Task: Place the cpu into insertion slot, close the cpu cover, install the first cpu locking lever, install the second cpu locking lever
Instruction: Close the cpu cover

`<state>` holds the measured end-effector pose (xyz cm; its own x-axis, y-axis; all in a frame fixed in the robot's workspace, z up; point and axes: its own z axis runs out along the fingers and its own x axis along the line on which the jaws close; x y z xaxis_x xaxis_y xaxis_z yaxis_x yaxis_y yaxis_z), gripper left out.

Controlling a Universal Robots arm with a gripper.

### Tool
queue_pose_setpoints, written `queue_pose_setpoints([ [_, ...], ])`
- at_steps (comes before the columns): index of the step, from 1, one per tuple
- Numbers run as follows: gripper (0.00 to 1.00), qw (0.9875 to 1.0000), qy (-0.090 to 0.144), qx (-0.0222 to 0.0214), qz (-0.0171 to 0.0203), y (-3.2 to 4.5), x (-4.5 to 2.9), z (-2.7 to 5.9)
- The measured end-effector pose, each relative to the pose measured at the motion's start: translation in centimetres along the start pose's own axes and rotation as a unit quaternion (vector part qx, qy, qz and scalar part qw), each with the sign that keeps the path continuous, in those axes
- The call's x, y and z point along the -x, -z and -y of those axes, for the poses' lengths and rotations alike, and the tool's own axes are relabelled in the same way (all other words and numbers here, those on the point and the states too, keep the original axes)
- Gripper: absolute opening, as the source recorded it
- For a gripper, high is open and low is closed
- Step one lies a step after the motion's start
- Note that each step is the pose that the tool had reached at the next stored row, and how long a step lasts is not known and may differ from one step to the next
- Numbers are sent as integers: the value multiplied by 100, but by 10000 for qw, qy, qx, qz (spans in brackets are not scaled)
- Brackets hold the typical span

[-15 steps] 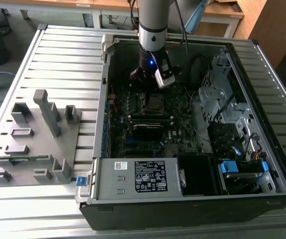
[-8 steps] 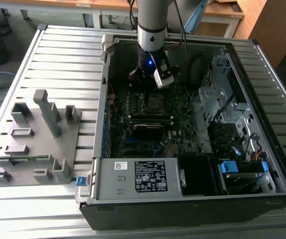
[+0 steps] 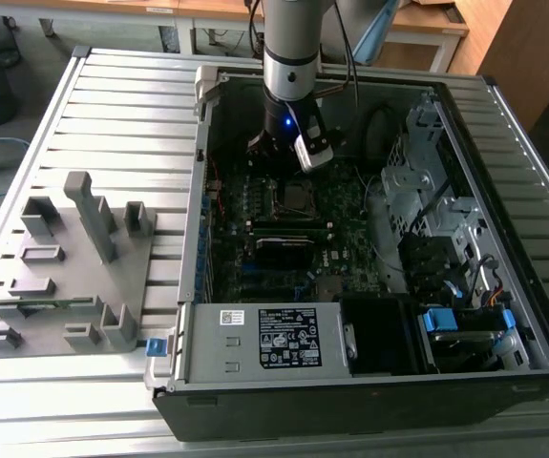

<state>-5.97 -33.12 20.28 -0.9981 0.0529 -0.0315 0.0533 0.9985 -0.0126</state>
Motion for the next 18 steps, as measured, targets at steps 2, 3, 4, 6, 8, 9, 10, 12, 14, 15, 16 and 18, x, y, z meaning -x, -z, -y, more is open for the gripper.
queue_pose_setpoints([
  [2,10,10000,0,1,2,-1,-6,0],
  [3,10,10000,0,2,2,-1,-9,0],
  [4,10,10000,0,2,2,-3,-12,0],
  [6,10,10000,0,1,2,-14,-15,0],
  [8,10,10000,1,0,1,-32,-18,1],
  [9,10,10000,1,-1,1,-32,-19,1],
  [10,10,10000,1,-1,1,-33,-19,1],
  [12,10,10000,0,0,1,-33,-19,1],
  [14,10,10000,0,0,2,-33,-19,0],
  [15,10,10000,0,0,2,-34,-19,0],
  [16,10,10000,0,1,2,-35,-19,0],
  [18,10,10000,0,0,1,-37,-19,1],
])
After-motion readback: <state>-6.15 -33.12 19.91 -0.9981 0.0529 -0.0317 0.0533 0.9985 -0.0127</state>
